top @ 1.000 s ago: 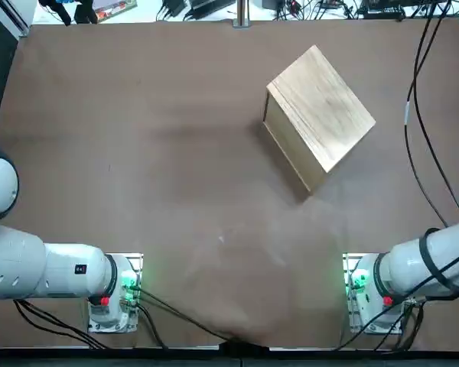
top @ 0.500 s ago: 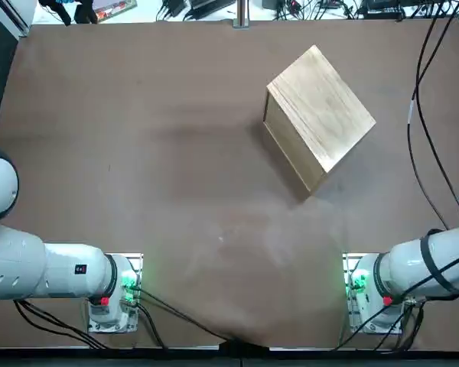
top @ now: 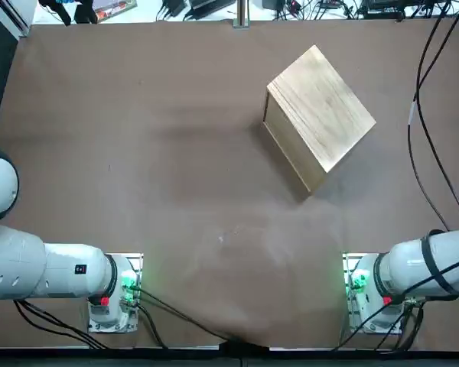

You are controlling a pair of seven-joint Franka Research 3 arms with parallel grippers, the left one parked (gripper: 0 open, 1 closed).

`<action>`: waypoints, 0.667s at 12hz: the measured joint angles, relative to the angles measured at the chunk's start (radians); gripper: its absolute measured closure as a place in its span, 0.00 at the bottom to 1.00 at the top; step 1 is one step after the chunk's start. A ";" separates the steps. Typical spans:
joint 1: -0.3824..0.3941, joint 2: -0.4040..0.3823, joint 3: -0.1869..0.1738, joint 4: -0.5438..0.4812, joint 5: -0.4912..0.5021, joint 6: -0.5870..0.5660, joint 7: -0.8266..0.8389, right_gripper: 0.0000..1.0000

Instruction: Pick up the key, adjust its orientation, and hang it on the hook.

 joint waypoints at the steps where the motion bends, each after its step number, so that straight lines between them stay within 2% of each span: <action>1: 0.000 0.000 0.000 -0.002 0.000 0.000 0.001 0.00; 8: -0.006 0.000 0.000 -0.006 0.000 0.000 0.002 0.00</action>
